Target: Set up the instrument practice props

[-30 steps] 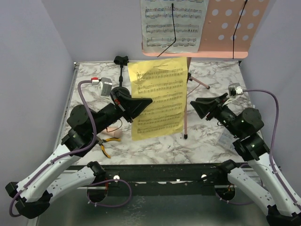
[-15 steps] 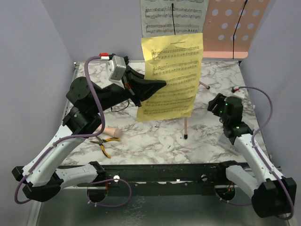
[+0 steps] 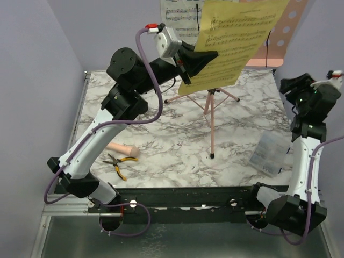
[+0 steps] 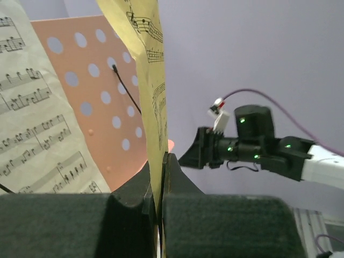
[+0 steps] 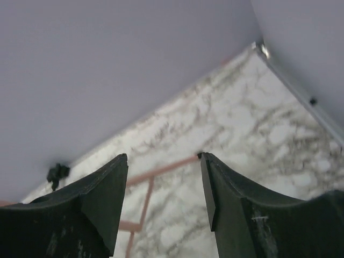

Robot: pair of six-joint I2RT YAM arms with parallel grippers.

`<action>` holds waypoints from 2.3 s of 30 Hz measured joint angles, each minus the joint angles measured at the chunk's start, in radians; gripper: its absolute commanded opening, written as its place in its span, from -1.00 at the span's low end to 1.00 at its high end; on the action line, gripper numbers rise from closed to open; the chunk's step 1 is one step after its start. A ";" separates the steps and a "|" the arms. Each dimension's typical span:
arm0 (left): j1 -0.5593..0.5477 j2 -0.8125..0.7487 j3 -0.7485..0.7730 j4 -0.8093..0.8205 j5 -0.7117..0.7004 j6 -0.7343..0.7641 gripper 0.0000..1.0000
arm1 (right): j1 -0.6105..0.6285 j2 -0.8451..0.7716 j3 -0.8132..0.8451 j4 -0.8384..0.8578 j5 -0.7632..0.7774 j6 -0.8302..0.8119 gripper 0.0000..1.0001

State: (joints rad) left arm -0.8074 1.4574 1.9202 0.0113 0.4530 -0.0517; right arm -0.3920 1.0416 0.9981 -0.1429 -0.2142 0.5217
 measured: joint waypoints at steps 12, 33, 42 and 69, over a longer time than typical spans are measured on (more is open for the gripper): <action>0.007 0.240 0.276 0.064 -0.126 0.009 -1.00 | -0.001 0.093 0.550 -0.202 0.023 -0.106 0.48; 0.010 0.407 0.509 0.046 -0.204 0.162 -1.00 | -0.001 0.272 0.890 -0.067 -0.682 0.122 0.35; 0.014 0.441 0.510 0.046 -0.204 0.166 -1.00 | 0.015 0.314 0.890 0.053 -0.753 0.251 0.18; 0.016 0.471 0.524 0.085 -0.211 0.173 -1.00 | 0.114 0.416 0.919 0.122 -0.763 0.274 -0.78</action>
State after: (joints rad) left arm -0.7918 1.9285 2.4439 0.0959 0.2424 0.1211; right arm -0.2775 1.4574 1.9175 -0.0204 -0.9771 0.7952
